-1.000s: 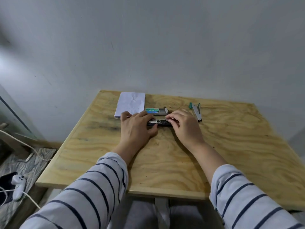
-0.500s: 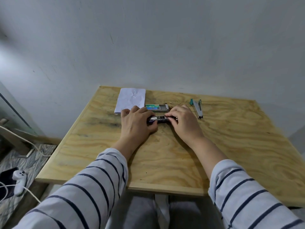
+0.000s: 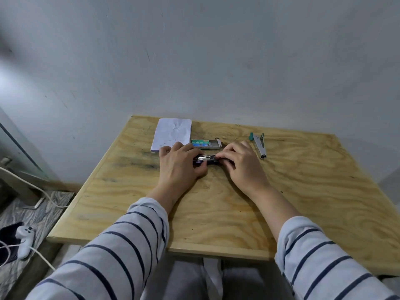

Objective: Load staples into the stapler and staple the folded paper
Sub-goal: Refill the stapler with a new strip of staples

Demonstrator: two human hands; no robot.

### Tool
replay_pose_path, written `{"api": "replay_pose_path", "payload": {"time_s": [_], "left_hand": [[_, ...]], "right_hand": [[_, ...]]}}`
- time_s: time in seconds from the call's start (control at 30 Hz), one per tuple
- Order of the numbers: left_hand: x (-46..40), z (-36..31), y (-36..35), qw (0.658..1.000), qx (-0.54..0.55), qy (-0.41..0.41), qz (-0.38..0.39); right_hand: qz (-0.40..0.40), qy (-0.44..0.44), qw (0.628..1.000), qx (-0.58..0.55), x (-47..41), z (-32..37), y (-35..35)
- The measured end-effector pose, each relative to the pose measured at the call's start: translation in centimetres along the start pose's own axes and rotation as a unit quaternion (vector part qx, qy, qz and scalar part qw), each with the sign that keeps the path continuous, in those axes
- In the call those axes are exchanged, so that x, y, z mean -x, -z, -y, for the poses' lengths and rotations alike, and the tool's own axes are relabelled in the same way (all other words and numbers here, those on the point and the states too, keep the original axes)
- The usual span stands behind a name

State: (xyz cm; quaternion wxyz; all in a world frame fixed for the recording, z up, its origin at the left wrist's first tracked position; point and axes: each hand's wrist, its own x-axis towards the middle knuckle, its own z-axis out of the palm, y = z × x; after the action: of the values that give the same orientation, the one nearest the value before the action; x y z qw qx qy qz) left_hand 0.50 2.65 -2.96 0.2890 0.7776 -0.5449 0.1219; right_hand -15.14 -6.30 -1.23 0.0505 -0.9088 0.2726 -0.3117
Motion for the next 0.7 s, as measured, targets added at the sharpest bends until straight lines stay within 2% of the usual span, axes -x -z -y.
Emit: {"api": "replay_pose_path", "payload": {"time_s": [0.27,0.4,0.53,0.7], "left_hand": [[0.0,0.1,0.0,1.000,0.000,-0.004,0.005],[-0.1,0.1,0.1,1.000,0.017,-0.007,0.002],[0.0,0.0,0.2,0.999,0.030,-0.020,0.009],[-0.3,-0.1,0.6,0.999,0.004,-0.011,0.053]], "right_hand": [[-0.023,-0.064,0.998,0.007,0.7,-1.9,0.9],[0.015,-0.128,0.988,-0.081,0.6,-2.0,1.0],[0.037,-0.150,0.987,-0.050,0.6,-2.1,1.2],[0.054,-0.190,0.976,-0.094,0.7,-2.0,1.9]]}}
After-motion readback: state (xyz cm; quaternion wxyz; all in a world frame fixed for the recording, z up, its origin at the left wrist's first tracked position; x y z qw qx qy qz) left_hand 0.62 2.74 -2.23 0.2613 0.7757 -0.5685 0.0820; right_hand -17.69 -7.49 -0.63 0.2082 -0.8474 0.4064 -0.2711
